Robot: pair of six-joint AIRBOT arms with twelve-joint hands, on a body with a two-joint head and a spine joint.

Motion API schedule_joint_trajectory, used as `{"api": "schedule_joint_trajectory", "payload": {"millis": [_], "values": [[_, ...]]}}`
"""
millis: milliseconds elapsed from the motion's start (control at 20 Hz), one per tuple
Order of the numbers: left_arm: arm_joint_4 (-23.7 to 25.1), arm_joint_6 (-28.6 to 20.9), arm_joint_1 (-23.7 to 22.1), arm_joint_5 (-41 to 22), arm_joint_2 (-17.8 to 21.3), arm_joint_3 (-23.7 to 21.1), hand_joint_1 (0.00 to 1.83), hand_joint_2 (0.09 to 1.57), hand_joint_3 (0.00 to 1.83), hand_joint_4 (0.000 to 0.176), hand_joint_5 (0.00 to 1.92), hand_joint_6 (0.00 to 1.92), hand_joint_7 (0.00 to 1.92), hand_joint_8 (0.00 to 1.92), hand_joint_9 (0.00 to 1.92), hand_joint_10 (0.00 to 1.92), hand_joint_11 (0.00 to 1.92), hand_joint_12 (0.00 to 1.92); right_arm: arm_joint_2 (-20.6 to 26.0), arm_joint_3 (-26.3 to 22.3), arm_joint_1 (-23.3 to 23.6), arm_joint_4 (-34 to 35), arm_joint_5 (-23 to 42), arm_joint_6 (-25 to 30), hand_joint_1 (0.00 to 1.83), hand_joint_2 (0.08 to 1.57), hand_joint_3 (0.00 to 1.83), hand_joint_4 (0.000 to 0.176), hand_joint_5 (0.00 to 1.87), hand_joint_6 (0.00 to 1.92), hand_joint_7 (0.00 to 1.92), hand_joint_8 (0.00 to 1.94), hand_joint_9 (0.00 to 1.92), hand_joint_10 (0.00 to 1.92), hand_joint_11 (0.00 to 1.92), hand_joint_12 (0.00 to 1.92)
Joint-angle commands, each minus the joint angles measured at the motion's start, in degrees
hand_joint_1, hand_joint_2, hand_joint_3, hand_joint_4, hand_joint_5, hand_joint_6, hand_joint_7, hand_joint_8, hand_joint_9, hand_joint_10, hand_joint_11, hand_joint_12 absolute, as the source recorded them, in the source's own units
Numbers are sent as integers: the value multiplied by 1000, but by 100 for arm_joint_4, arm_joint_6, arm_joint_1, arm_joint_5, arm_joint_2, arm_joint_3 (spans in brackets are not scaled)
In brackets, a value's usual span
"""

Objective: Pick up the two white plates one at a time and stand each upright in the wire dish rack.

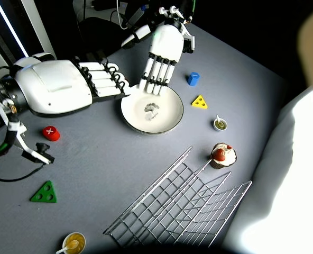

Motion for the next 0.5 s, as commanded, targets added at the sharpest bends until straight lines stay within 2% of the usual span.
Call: {"api": "schedule_joint_trajectory", "payload": {"millis": [0, 250, 450], "values": [[-248, -16, 31, -260, -19, 47, 0, 885, 0, 0, 36, 5, 84, 3, 95, 5, 98, 13, -22, -16, 100, 316, 462, 47, 20, 923, 1, 0, 168, 2, 230, 2, 246, 2, 240, 11], [-217, -16, 141, -241, -34, 123, 20, 892, 2, 0, 45, 6, 97, 5, 102, 4, 112, 17, -17, -104, 166, 238, 407, 49, 76, 915, 0, 0, 192, 6, 251, 5, 258, 4, 252, 12], [-177, -16, 225, -151, -75, 191, 0, 890, 0, 0, 26, 0, 91, 0, 103, 1, 109, 14, -36, -98, 136, 53, 373, 48, 43, 919, 0, 0, 153, 3, 220, 5, 247, 9, 248, 10]]}}
